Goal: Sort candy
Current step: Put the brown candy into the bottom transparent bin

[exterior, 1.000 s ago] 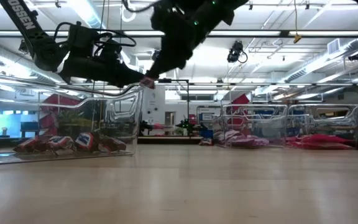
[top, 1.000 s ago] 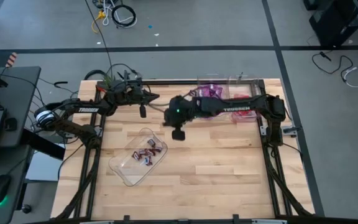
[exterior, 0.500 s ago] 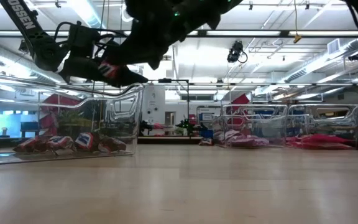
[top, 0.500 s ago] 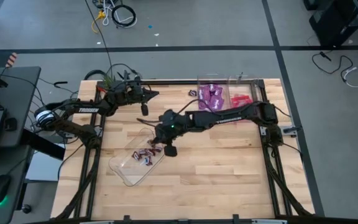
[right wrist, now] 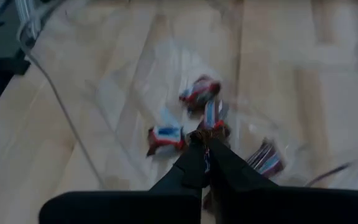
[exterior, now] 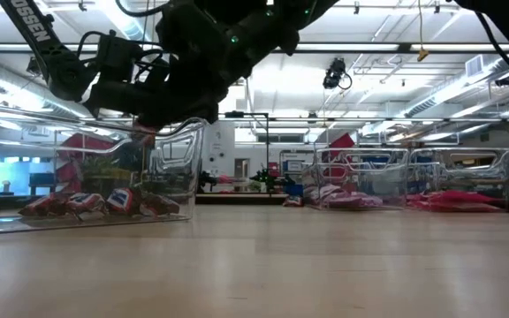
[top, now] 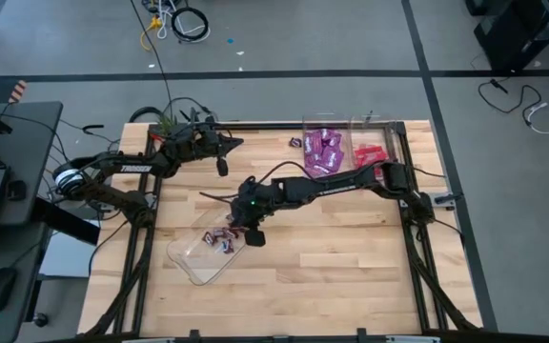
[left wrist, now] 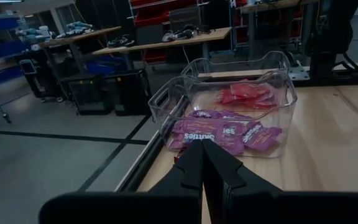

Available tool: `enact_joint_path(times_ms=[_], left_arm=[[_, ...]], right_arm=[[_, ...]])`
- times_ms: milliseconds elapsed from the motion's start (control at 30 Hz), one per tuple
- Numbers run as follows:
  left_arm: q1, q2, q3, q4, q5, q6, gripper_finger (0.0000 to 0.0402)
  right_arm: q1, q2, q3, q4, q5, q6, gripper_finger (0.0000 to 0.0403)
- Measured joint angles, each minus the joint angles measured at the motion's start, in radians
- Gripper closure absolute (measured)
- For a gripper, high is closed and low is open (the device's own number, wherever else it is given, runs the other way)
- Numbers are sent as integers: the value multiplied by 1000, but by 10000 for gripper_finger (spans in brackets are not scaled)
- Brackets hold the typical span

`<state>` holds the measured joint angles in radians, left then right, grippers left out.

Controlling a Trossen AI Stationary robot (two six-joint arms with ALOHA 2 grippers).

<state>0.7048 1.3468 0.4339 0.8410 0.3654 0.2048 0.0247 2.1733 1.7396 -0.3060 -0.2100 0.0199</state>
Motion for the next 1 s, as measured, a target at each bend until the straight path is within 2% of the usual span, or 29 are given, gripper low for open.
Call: enact_joint_path(times_ms=[167,400,500,600,700,833,867,933,1000], left_arm=[[0,0,0,-3,-1,-3,396],[0,0,0,-3,-1,-4,396],[0,0,0,-10,-1,-30,396],[0,0,0,-42,0,-52,397],[0,0,0,-69,0,-47,399],[0,0,0,-74,0,-46,400],[0,0,0,-74,0,-53,400],[0,0,0,-73,0,-63,400],[-1,0,0,-74,6,-79,400]], right_arm=[[1,2,0,-19,0,7,351],[1,2,0,-29,8,9,251],[-5,-25,22,-122,41,4,228],[-17,-94,46,-255,175,-62,241],[-46,-169,47,-386,311,-116,289],[-134,-241,46,-530,346,-111,378],[-164,-254,46,-551,348,-116,390],[-230,-260,47,-579,349,-120,389],[-300,-243,47,-587,349,-111,371]])
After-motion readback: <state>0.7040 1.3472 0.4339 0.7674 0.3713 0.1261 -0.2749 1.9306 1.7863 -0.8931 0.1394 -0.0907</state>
